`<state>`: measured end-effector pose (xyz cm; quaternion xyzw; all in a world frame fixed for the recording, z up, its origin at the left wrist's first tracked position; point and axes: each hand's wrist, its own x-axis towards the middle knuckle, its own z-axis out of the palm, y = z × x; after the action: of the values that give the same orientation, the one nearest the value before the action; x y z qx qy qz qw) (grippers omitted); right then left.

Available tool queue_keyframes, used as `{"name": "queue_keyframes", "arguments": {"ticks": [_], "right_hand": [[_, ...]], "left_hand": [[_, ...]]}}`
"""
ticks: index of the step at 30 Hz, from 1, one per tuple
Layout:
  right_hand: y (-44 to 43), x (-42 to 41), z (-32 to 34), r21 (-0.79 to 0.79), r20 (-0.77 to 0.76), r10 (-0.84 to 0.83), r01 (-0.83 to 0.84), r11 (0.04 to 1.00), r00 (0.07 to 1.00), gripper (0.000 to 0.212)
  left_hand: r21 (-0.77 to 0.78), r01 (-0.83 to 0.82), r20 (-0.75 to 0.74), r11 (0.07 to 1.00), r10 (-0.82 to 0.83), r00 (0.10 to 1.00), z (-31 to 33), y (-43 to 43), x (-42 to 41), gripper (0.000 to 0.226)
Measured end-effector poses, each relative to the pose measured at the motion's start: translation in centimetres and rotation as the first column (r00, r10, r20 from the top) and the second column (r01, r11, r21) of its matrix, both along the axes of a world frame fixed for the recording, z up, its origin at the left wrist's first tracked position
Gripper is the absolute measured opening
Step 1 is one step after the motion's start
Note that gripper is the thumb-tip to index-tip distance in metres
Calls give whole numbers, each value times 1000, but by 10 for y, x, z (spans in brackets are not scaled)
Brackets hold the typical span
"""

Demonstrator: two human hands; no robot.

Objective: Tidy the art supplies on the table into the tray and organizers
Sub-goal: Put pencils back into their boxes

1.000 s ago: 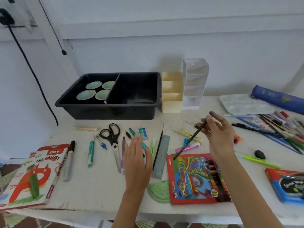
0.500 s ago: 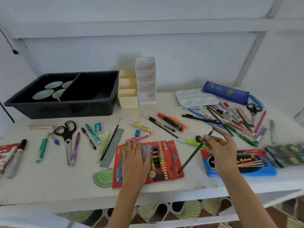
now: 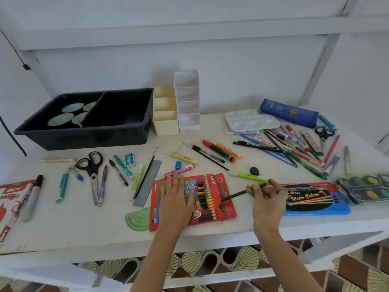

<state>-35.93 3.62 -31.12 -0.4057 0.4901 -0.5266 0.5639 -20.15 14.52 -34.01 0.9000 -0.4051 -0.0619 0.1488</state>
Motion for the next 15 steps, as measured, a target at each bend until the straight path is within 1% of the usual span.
{"name": "queue_keyframes", "arguments": {"ticks": [4, 5, 8, 10, 12, 15], "right_hand": [[24, 6, -1, 4, -41, 20, -20, 1000, 999, 30], [31, 8, -2, 4, -77, 17, -17, 1000, 997, 31], [45, 12, -6, -14, -247, -5, 1, 1000, 969, 36], [51, 13, -9, -15, -326, -10, 5, 1000, 945, 37], [55, 16, -13, -16, -383, -10, 4, 1000, 924, 35], [59, 25, -19, -35, -488, -13, -5, 999, 873, 32]], "left_hand": [[1, 21, 37, 1000, -21, 999, -3, 2, 1, 64], [-7, 22, 48, 1000, -22, 999, -4, 2, 1, 64], [-21, 25, 52, 999, -24, 998, -7, 1, 1, 65], [-28, 26, 42, 999, -25, 999, -9, 0, 0, 72], [-42, 29, 43, 999, -27, 999, -10, 1, 0, 86], [-55, 28, 62, 998, -25, 998, -11, 0, -1, 92]]}}
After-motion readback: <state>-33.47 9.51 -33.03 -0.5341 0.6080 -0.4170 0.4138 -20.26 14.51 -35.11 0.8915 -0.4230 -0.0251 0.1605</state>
